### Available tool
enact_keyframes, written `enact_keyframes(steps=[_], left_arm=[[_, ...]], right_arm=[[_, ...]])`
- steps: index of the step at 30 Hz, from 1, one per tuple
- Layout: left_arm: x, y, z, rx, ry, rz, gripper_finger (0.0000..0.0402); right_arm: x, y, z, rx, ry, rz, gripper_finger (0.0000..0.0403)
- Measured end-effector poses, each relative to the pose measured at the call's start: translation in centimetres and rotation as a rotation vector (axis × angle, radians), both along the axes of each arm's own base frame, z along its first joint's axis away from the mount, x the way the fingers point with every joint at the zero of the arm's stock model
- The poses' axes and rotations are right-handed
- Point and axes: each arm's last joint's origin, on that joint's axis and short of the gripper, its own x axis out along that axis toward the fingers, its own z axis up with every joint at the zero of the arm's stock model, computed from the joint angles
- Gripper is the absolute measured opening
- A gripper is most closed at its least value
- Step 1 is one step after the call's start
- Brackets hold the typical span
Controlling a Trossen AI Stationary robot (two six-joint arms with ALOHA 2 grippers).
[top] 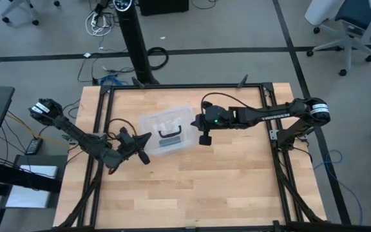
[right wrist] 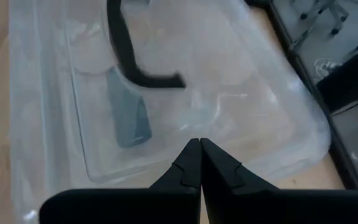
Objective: Roll bandage
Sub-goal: Close the transparent bin, then return to home position
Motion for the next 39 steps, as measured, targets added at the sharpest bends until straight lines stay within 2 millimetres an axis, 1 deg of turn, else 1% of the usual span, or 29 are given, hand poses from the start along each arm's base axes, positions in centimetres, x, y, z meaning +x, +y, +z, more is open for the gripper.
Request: enact_keyframes(steps=[2, 3, 5, 10, 12, 15, 18, 21, 25, 29, 32, 35, 39], left_arm=[[0.4, 0.2, 1.0, 0.025, -0.011, 0.026, 0.0000], [0.5, 0.4, 1.1, 0.032, -0.007, 0.049, 0.0000], [0.7, 1.1, 0.9, 0.033, 0.001, 0.089, 0.0000], [1.4, 2.9, 0.2, -0.014, 0.014, 0.115, 0.0000], [1.7, 3.6, -0.1, -0.041, 0.020, 0.109, 0.0000], [1.9, 4.4, -0.4, -0.085, 0.029, 0.085, 0.0000], [2.1, 4.9, -0.5, -0.115, 0.024, 0.054, 0.0000], [2.3, 5.0, -0.3, -0.117, 0.023, -0.002, 0.0000], [2.5, 5.1, -0.3, -0.119, 0.032, -0.058, 0.0000], [2.7, 5.4, -0.3, -0.119, 0.044, -0.093, 0.0000], [2.8, 5.7, -0.2, -0.100, 0.045, -0.136, 0.0000], [3.5, 6.2, 0.6, -0.067, 0.048, -0.226, 0.0000], [4.8, 7.2, 2.5, -0.023, 0.065, -0.311, 0.0000]], right_arm=[[-0.3, -0.3, 1.0, -0.014, -0.050, -0.009, 0.0000], [-0.4, -0.7, 1.5, -0.017, -0.080, -0.020, 0.0000], [-0.4, -1.5, 1.9, -0.023, -0.110, -0.050, 0.0000], [0.0, -3.7, 0.4, 0.021, -0.074, -0.076, 0.0000], [0.0, -4.2, -0.7, 0.059, -0.059, -0.078, 0.0000], [-0.2, -4.5, -1.8, 0.097, -0.065, -0.092, 0.0000], [-1.0, -3.9, -2.3, 0.124, -0.048, -0.105, 0.0000], [-2.1, -2.8, -2.0, 0.156, -0.026, -0.093, 0.0000], [-3.7, -1.3, -0.9, 0.189, -0.008, -0.101, 0.0000], [-5.4, 0.4, 0.3, 0.142, 0.021, -0.109, 0.0000], [-7.0, 1.1, 1.6, 0.078, 0.007, -0.144, 0.0000], [-8.4, 1.5, 2.9, 0.031, -0.014, -0.153, 0.0000], [-9.9, 2.2, 4.7, -0.016, -0.075, -0.097, 0.0000]])
